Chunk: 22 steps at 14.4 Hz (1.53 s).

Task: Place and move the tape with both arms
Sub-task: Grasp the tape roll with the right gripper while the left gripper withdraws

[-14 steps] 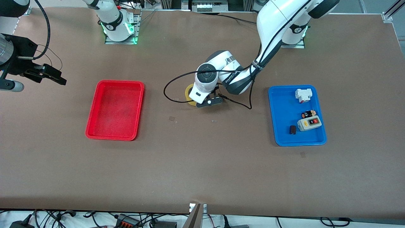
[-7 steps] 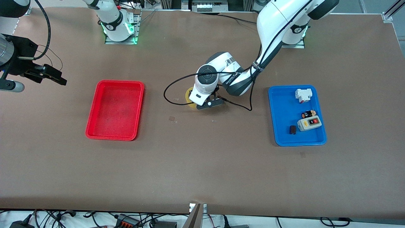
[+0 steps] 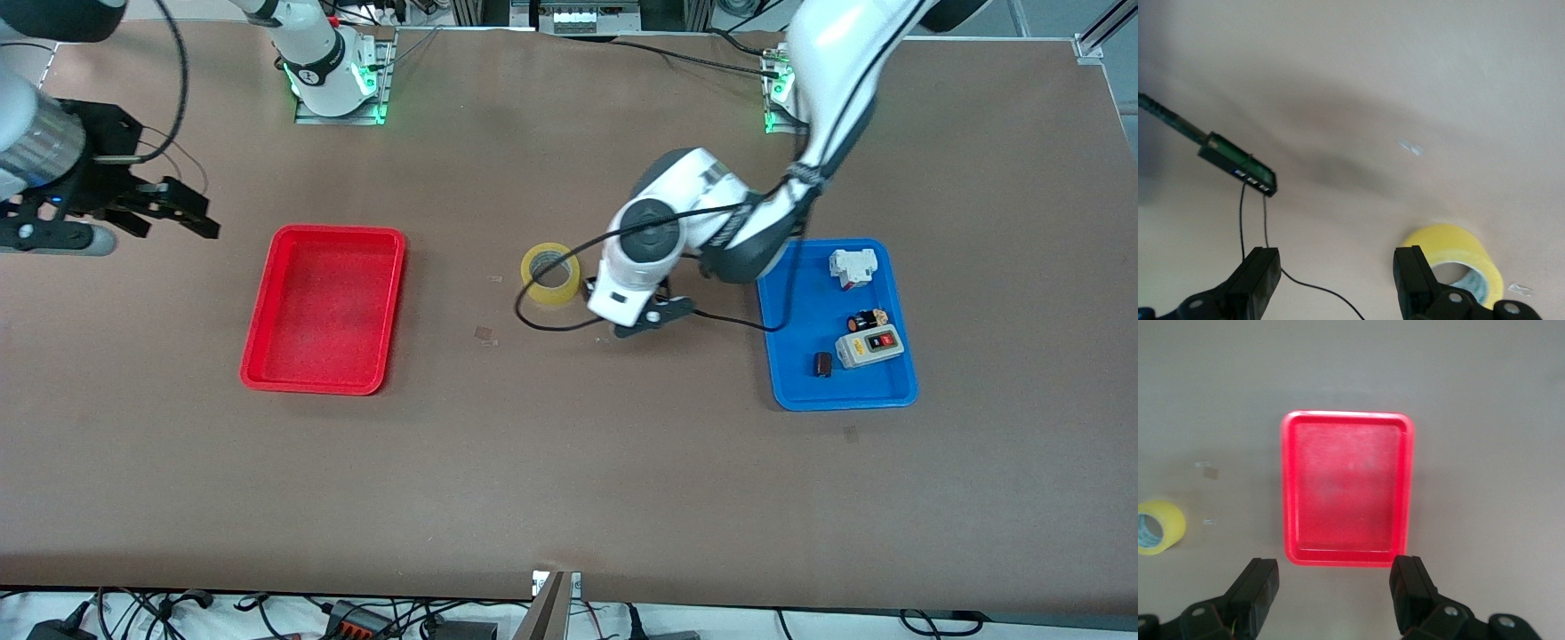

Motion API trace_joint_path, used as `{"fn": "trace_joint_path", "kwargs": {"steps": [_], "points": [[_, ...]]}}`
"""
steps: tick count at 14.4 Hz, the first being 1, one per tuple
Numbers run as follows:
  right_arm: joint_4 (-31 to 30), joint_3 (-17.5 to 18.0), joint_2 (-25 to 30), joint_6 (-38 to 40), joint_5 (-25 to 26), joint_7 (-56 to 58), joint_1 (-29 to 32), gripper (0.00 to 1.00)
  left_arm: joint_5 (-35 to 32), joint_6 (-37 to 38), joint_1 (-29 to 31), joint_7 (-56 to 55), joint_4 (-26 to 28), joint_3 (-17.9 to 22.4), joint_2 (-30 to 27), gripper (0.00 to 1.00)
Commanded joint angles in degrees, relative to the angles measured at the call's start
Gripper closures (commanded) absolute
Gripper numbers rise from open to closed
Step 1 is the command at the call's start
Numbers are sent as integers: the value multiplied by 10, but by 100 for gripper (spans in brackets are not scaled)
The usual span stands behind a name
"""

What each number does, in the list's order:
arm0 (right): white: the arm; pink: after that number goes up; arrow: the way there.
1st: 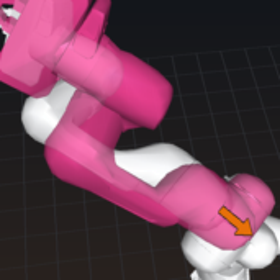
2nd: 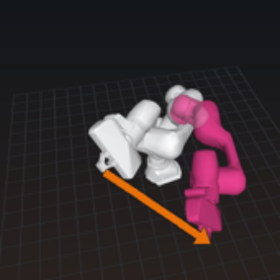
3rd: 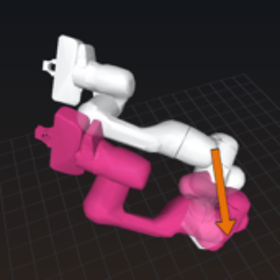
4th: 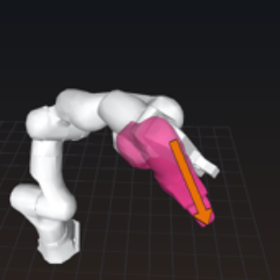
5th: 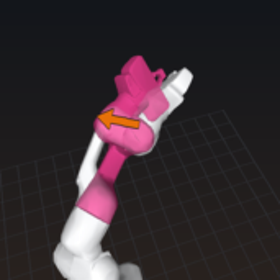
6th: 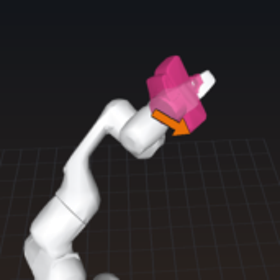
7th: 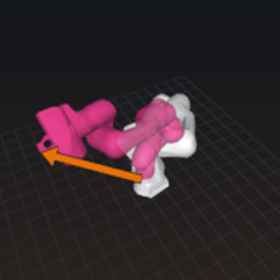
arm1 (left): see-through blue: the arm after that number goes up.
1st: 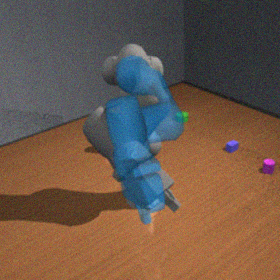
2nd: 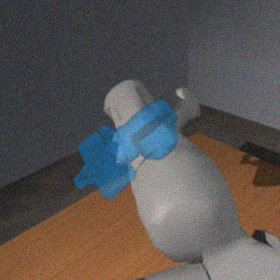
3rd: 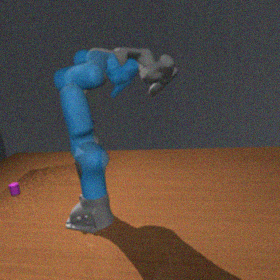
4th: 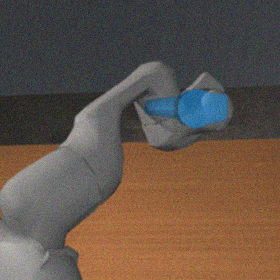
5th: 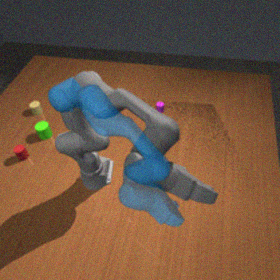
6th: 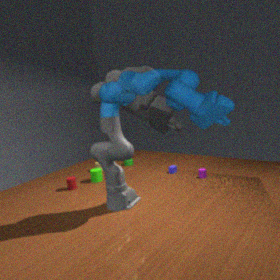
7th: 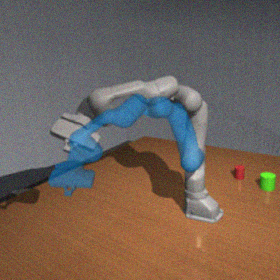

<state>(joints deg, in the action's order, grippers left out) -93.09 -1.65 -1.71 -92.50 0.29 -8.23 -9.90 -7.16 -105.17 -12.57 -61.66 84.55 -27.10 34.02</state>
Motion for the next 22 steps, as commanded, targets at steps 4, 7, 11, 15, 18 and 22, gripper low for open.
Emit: {"fn": "trace_joint_path", "kwargs": {"steps": [4,7,11,15,18,22], "points": [[-4,-2,-36,-57,-1,-100,-108,2,-7,130,128,139,17,-8,-104,0],[-7,-2,-68,-97,1,-179,-169,2,-7,167,199,228,15,-7,-136,0],[-8,-2,-123,-135,5,-249,-233,2,-6,174,281,309,-2,-8,-162,0],[-31,-2,-174,-208,6,-320,-293,2,-6,246,295,406,-46,29,-163,0],[-58,-2,-210,-275,6,-330,-323,2,55,244,245,435,-44,126,-191,0],[-60,-2,-264,-322,6,-350,-355,2,111,233,126,478,-31,280,-221,0]]}}
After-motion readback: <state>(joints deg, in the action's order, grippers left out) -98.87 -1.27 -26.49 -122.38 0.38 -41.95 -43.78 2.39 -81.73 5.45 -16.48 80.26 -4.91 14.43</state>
